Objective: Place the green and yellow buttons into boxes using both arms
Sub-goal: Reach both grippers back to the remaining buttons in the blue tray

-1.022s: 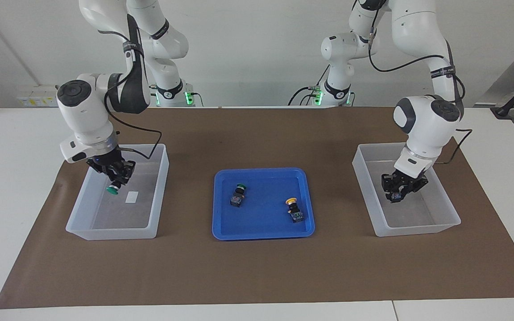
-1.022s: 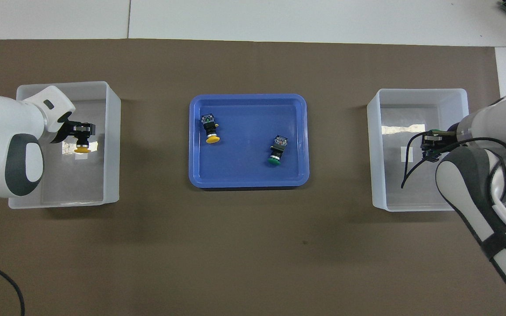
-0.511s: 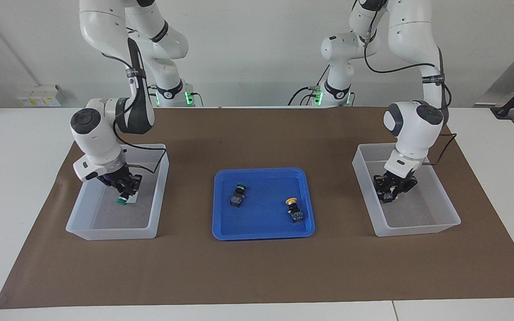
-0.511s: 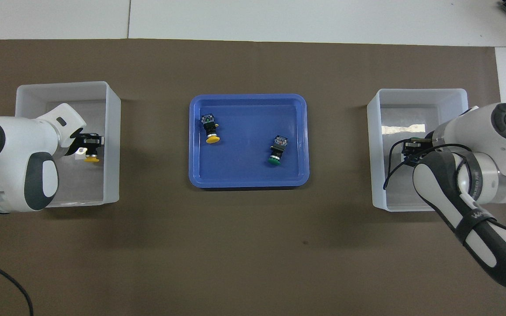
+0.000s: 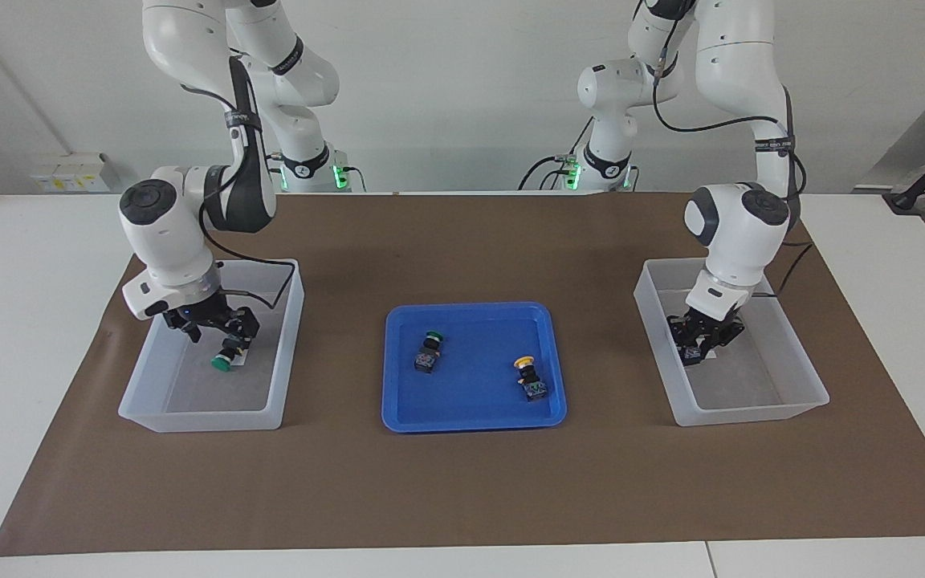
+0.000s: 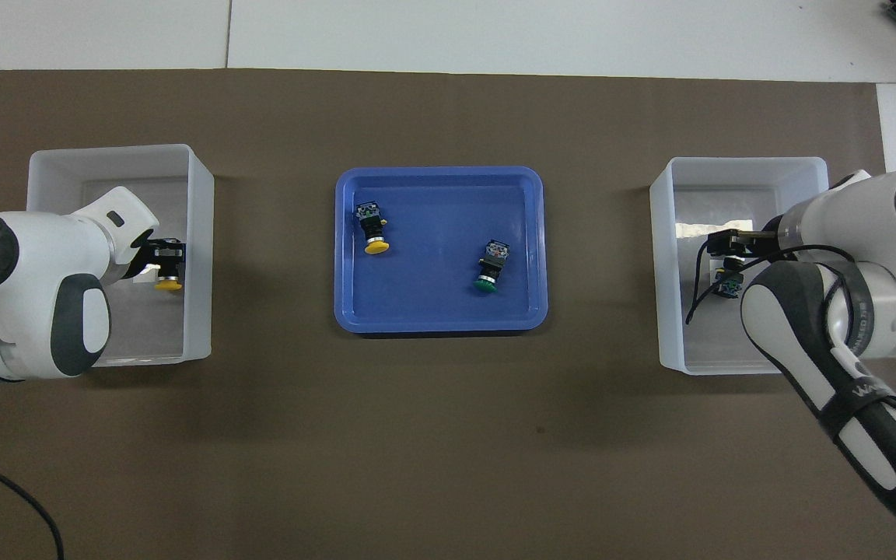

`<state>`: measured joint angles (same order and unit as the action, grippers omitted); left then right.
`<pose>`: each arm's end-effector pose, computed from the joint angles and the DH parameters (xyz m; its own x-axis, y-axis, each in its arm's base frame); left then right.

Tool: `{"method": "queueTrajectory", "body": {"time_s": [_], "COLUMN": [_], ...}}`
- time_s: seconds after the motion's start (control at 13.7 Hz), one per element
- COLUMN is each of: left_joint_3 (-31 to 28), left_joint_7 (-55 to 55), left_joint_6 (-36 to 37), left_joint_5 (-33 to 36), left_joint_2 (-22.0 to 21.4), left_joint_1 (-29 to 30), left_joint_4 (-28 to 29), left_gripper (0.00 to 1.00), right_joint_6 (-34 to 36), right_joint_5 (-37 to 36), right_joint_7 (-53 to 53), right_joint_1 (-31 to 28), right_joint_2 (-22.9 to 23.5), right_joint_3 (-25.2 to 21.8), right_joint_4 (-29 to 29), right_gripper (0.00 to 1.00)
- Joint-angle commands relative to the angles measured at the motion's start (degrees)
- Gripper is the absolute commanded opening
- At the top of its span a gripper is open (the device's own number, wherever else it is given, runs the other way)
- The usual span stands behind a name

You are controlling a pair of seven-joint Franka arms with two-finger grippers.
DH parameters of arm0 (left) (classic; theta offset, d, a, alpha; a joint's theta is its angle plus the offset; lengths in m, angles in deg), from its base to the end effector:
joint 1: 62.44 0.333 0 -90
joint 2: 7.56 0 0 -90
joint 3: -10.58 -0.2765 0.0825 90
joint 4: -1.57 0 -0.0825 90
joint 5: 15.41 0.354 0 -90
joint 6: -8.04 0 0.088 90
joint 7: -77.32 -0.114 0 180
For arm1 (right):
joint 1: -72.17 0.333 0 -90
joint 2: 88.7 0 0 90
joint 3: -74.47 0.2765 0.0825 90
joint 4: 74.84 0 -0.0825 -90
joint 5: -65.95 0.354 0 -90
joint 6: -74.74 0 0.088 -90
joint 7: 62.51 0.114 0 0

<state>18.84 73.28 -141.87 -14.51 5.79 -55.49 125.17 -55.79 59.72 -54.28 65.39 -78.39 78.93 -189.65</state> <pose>0.5573 -0.0123 0.2906 0.9691 -0.0949 0.2278 -0.0990 -0.9951 0.0064 0.5655 -0.0270 0.3493 0.9880 -0.1153 0.1024 -0.1219 -0.9907 0.0609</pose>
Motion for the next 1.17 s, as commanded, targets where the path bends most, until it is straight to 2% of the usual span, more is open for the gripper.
{"method": "queueTrajectory", "body": {"time_s": [0.0,0.15,0.29,0.44,0.58,0.66,0.88,1.09], "left_joint_3": [-0.26,-0.26,-0.26,-0.26,-0.26,-0.26,-0.26,0.00], "left_joint_7": [1.06,0.97,0.97,1.32,6.73,10.94,19.40,28.45], "left_joint_6": [-1.27,0.22,7.83,22.13,32.53,34.92,35.57,28.73], "left_joint_5": [0.85,0.85,0.85,0.85,0.85,0.85,0.85,0.50], "left_joint_2": [-0.70,-0.35,-0.35,-0.26,0.71,1.06,0.97,0.80], "left_joint_1": [-0.80,-0.80,-0.80,-2.02,-4.57,-6.67,-12.21,-17.83], "left_joint_4": [0.95,-1.32,-7.10,-17.72,-26.87,-29.09,-29.64,-26.40], "left_gripper": [0.73,0.99,1.00,1.00,1.00,1.00,1.00,0.99], "right_joint_6": [6.31,6.60,4.76,3.09,2.91,2.82,0.54,-1.23], "right_joint_5": [-0.28,-0.37,0.24,0.08,0.07,-0.28,-0.46,-1.07], "right_joint_7": [1.78,6.42,10.03,20.10,25.15,28.47,32.64,36.67], "right_joint_1": [3.24,6.76,10.19,15.28,19.06,21.17,23.39,27.50], "right_joint_2": [-0.47,-0.03,0.67,0.85,3.82,6.02,10.25,15.42], "right_joint_3": [1.34,1.34,1.34,1.25,1.34,1.25,1.25,1.16], "right_joint_4": [6.50,8.54,8.46,9.07,11.69,13.80,17.07,18.47], "right_gripper": [1.00,1.00,1.00,1.00,1.00,1.00,1.00,1.00]}}
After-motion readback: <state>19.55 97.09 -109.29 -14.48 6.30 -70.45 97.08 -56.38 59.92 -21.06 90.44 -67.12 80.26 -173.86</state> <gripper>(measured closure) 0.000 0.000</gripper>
